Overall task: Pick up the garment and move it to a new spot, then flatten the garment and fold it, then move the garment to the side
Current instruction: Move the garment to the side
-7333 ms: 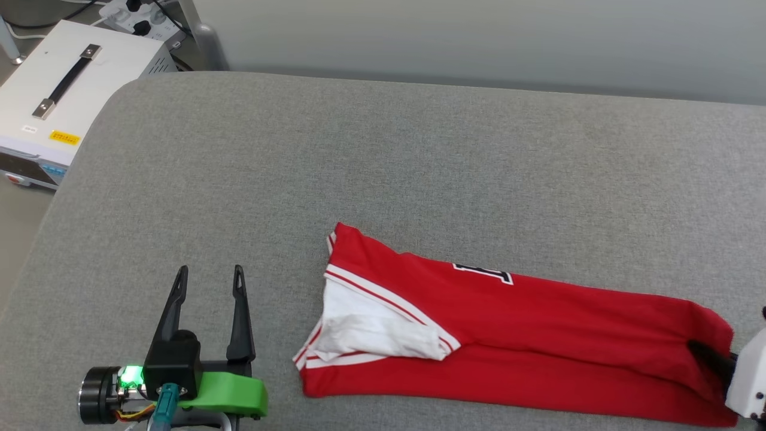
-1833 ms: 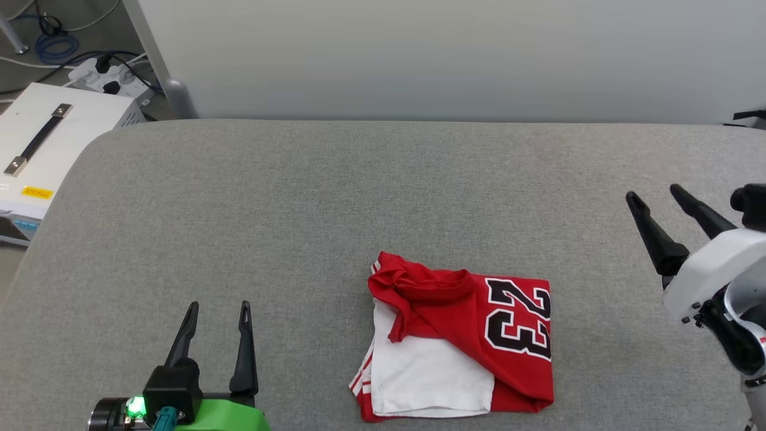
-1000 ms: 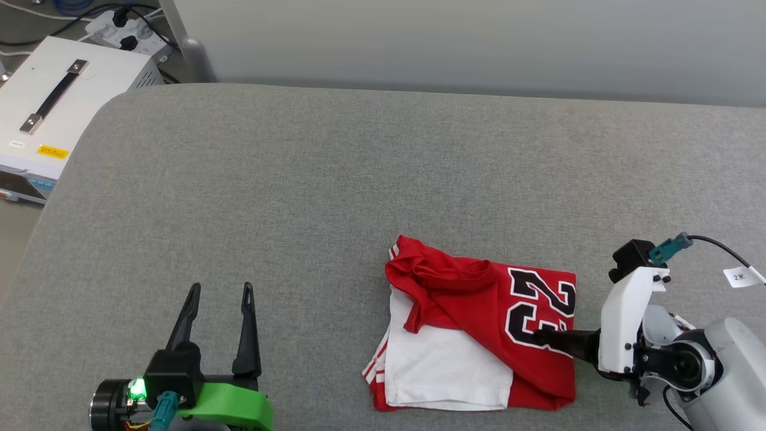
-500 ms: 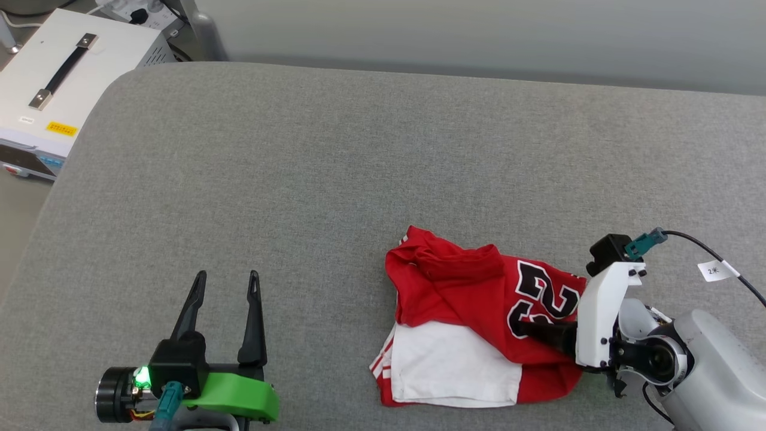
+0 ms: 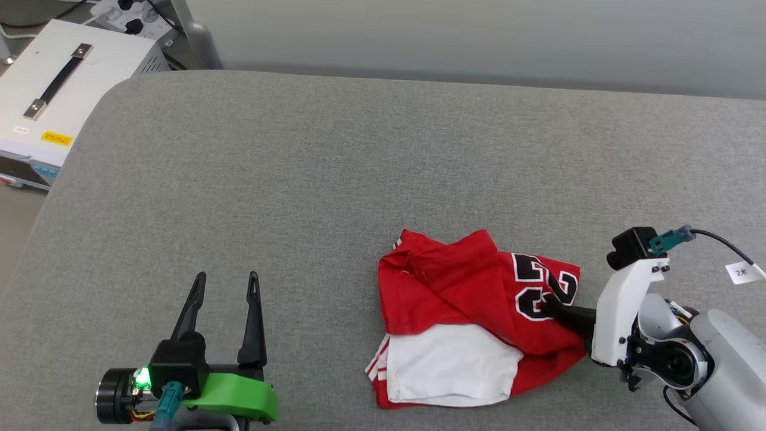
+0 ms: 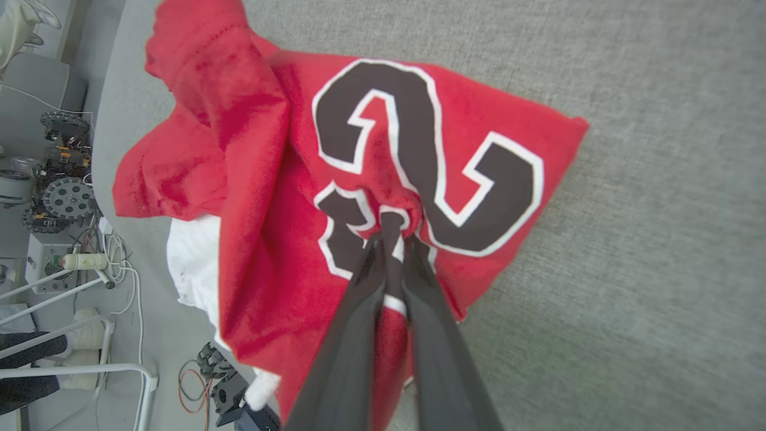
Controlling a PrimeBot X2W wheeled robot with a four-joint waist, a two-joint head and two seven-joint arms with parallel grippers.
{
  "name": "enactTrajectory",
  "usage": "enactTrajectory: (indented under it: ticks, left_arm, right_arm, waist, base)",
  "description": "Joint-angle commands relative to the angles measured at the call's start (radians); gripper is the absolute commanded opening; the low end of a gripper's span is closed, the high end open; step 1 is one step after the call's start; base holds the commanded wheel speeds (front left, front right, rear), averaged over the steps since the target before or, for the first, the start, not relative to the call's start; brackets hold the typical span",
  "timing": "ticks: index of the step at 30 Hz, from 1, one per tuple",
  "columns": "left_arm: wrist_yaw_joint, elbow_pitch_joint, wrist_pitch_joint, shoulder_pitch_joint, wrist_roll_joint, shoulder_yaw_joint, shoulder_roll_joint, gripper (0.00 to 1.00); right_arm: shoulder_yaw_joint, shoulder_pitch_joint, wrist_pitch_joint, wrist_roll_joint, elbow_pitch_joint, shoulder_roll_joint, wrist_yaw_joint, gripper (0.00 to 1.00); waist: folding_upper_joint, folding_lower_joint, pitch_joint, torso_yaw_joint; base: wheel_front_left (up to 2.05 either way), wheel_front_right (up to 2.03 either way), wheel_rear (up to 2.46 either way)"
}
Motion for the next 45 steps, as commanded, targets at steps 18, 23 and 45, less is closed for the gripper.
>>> enactTrajectory:
  ticks: [18,23,45]
  left_arm:
    - [0.004,-0.018,-0.006,0.001,0.002,0.015,-0.006,1.00]
    - [0.003,-0.029,-0.006,-0.010,0.009,0.028,-0.003,1.00]
    - [-0.019,-0.137,-0.006,-0.221,0.032,0.026,0.047,1.00]
  right_arm:
    - [0.047,-0.102,-0.117,-0.064,-0.117,-0.215,-0.001,0.00]
    - [0.034,-0.149,-0.137,-0.088,-0.110,-0.244,-0.001,0.00]
    - [-0.134,-0.419,-0.266,-0.283,0.197,-0.464,-0.001,0.00]
  waist:
    - [0.0000,0.0000,0.028,-0.249]
    - [0.0000,0.0000,0.048,-0.316]
    - [0.0000,0.0000,0.410,-0.285]
  base:
    - [0.00,0.00,0.00]
    - [0.00,0.00,0.00]
    - [0.00,0.00,0.00]
